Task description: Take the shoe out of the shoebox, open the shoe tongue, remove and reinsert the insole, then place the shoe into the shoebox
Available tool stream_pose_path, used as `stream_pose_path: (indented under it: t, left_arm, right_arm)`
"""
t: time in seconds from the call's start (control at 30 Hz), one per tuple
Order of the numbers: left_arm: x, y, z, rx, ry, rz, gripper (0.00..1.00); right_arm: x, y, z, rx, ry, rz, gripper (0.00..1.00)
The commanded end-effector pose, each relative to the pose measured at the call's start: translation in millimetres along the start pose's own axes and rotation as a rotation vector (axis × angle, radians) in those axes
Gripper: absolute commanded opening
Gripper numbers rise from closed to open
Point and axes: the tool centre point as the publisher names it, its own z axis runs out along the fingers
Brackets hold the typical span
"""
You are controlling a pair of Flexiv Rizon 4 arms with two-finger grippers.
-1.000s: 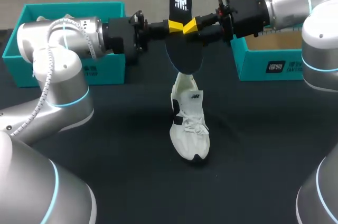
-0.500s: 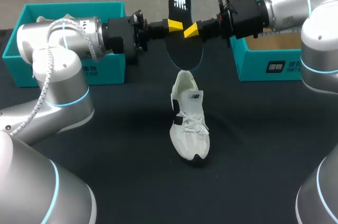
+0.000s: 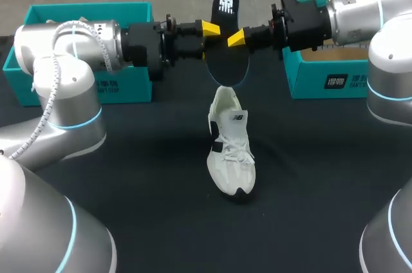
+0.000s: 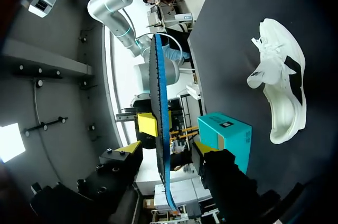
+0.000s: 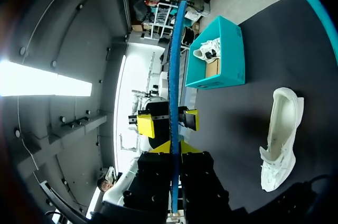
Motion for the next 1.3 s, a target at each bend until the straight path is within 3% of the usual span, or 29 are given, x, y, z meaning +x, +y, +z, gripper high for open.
stream_pose_path:
  t: [0.03, 0.33, 0.5, 1.0, 1.2, 1.3]
  left_arm:
    - [-1.0, 5, -26, 0.112, 0.071, -0.023, 1.0]
    - [6.7, 3, -71, 0.272, 0.236, -0.056, 1.0]
    - [18.4, 8, -86, 0.312, 0.316, -0.079, 1.0]
    - [66.8, 21, -109, 0.319, 0.491, -0.02, 1.0]
    - [88.5, 28, -116, 0.347, 0.544, -0.123, 1.0]
    - [88.5, 28, -116, 0.347, 0.544, -0.123, 1.0]
  right_arm:
    - [0.0, 0.1, -6, -0.009, -0.016, -0.003, 0.0]
    - [-0.8, 4.3, -24, -0.038, -0.046, -0.019, 0.0]
    - [0.8, 5.8, -29, -0.046, -0.054, -0.042, 0.0]
    - [13.1, 4.3, -35, -0.047, -0.064, -0.116, 0.0]
    - [16.5, 5.9, -32, -0.064, -0.042, -0.212, 0.0]
    - [20.4, 7.0, -29, -0.087, -0.034, -0.298, 0.0]
